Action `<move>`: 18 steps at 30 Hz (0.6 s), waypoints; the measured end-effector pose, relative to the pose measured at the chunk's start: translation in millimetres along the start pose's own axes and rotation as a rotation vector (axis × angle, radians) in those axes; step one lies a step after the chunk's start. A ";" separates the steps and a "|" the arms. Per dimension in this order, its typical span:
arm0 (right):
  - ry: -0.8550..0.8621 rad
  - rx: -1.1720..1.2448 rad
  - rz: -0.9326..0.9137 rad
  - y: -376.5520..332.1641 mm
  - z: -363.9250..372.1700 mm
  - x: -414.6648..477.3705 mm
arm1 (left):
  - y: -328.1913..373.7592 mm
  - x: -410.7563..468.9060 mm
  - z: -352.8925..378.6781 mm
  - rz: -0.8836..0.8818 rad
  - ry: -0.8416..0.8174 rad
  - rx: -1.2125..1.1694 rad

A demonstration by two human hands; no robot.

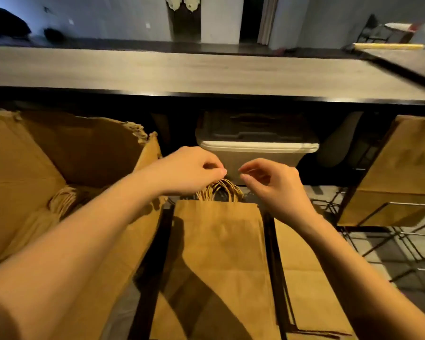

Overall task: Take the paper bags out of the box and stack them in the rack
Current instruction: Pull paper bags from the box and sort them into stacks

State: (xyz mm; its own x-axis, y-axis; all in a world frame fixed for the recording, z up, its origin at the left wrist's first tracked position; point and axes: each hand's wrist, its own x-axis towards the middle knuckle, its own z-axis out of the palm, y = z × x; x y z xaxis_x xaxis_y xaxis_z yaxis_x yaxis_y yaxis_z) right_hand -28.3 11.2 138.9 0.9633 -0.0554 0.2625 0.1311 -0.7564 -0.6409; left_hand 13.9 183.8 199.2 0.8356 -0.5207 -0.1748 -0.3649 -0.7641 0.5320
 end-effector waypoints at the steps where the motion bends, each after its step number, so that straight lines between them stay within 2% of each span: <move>1: -0.013 0.006 -0.059 -17.8 5.6 10.1 | -7.7 -11.0 -19.6 0.008 0.037 0.024; 5: -0.090 0.054 -0.194 -81.5 24.2 41.1 | -35.9 -46.8 -77.2 0.017 0.158 0.084; 13: -0.373 0.024 -0.540 -200.8 107.4 105.8 | -159.1 -110.5 -131.3 -0.189 0.331 0.150; 18: -0.609 -0.159 -0.641 -243.5 177.9 119.5 | -232.2 -128.5 -119.5 -0.365 0.273 0.122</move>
State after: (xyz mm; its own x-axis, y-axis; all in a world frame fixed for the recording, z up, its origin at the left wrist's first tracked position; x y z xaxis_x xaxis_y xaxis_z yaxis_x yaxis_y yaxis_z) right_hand 96.5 304.7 198.0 0.6793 0.7297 0.0779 0.6961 -0.6071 -0.3833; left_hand 40.3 473.6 197.1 0.9898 -0.1027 -0.0992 -0.0589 -0.9264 0.3720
